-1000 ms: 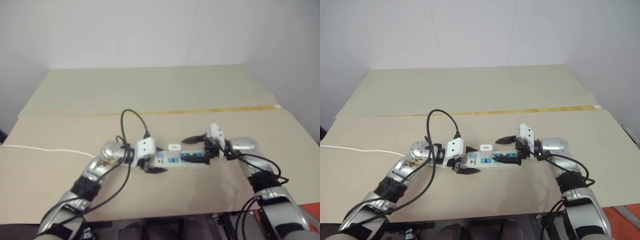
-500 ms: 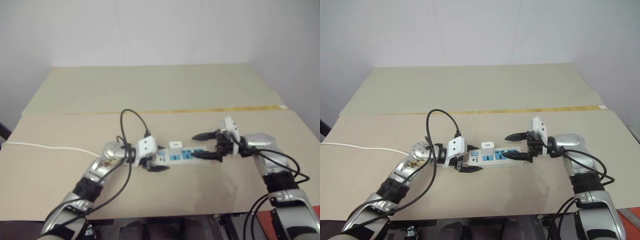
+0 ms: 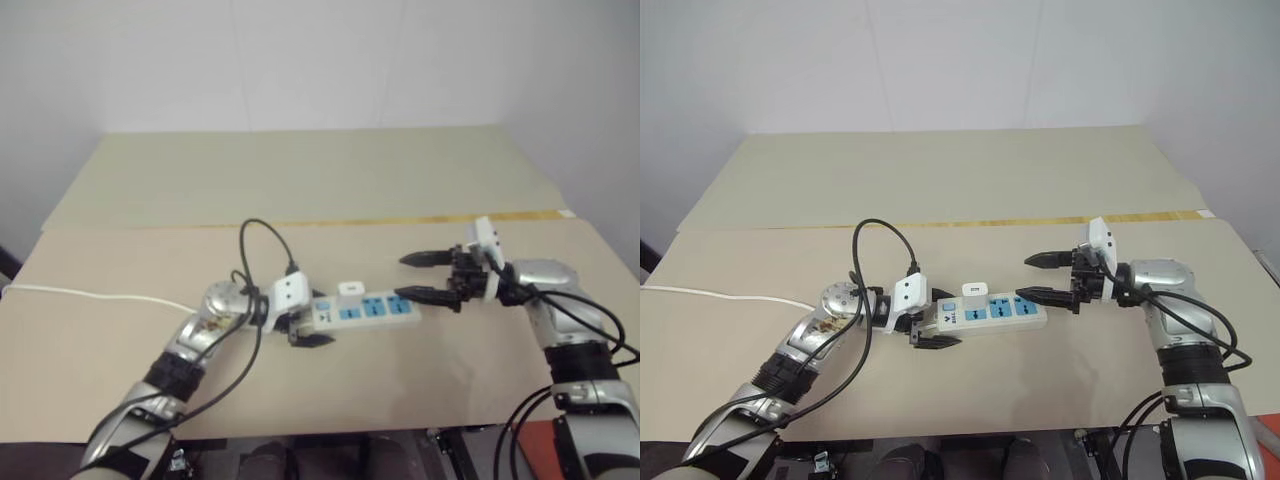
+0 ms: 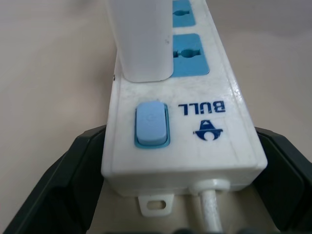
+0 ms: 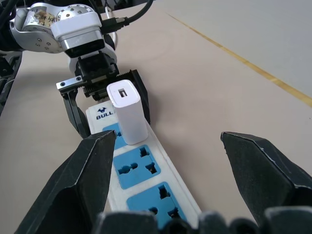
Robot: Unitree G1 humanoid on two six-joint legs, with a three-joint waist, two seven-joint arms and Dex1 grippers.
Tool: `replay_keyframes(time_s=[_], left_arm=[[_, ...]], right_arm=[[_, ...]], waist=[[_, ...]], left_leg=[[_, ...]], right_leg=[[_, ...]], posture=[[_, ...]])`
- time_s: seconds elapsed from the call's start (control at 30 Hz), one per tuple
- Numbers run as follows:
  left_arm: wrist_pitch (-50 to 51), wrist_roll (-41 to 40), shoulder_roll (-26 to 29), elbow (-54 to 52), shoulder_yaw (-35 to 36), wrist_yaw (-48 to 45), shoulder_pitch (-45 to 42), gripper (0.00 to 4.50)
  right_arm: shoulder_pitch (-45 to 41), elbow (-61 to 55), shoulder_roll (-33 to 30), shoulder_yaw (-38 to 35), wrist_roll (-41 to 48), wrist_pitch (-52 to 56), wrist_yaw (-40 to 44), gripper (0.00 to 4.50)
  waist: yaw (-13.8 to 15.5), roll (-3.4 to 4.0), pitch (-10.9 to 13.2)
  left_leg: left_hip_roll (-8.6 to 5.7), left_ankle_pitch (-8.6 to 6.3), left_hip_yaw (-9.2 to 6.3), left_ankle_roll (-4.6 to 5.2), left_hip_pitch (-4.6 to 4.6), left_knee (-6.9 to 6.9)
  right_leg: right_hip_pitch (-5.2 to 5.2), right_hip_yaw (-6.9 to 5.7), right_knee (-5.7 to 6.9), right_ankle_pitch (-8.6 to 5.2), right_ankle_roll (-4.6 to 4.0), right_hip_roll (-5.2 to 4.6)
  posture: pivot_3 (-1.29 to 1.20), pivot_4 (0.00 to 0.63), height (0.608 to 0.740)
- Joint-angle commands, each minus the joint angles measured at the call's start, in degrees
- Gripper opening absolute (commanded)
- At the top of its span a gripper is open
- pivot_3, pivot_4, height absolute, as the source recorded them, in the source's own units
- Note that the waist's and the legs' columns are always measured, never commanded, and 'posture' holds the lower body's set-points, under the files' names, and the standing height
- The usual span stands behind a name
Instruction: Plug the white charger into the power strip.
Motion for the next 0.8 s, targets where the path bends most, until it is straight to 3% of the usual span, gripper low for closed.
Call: replay_keyframes(time_s=[0.03, 0.5, 0.8], left_arm=[[-0.9, 0.0, 1.4, -0.2, 1.5, -1.5, -1.2, 4.46], [4.6, -12.3, 12.4, -10.5, 11.4, -13.6, -0.1, 4.46], [4.5, -13.2, 15.6, -13.1, 12.6, -15.2, 3.0, 4.46]], right_arm=[[0.2, -1.9, -1.3, -2.5, 1.6, 0.5, -0.2, 4.12], [2.0, 1.6, -5.2, -5.7, 0.9, -1.3, 0.6, 4.12], [9.4, 4.8, -11.0, -9.6, -0.8, -6.3, 0.2, 4.12]], waist=[[0.0, 0.0, 0.0], [0.2, -0.01, 0.1], [0.6, -0.01, 0.1]], left_leg=[[0.0, 0.0, 0.0, 0.0, 0.0, 0.0], [-0.03, 0.01, -0.04, 0.0, -0.18, 0.01], [-0.05, 0.01, -0.02, -0.01, -0.17, 0.02]], right_leg=[[-0.01, 0.0, 0.0, 0.0, 0.0, 0.0], [-0.1, -0.08, 0.0, -0.01, 0.04, 0.01], [-0.08, -0.08, 0.0, -0.02, 0.06, 0.01]], posture=[[0.0, 0.15, 0.74], [0.0, 0.15, 0.74], [0.0, 0.15, 0.74]])
